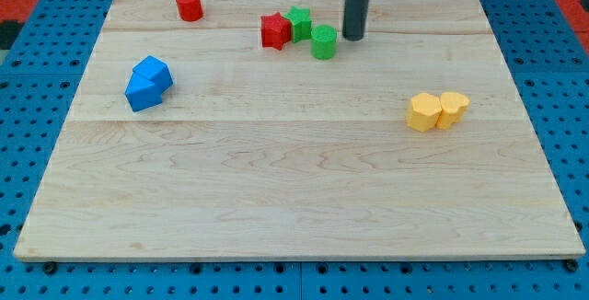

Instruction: Push red circle into red star at center

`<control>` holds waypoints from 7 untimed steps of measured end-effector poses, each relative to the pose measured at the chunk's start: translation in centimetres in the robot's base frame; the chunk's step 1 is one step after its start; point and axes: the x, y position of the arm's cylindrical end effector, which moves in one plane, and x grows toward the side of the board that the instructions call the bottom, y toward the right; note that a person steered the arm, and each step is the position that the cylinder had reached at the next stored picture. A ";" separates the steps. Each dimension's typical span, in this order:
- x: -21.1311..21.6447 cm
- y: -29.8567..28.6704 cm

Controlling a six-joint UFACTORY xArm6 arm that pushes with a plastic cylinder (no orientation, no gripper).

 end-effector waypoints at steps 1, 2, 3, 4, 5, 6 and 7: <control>-4.6 -3.6; -4.4 -9.2; -1.5 -10.9; 1.6 -10.3; 1.9 -10.1; 5.1 -10.6; 3.0 -11.6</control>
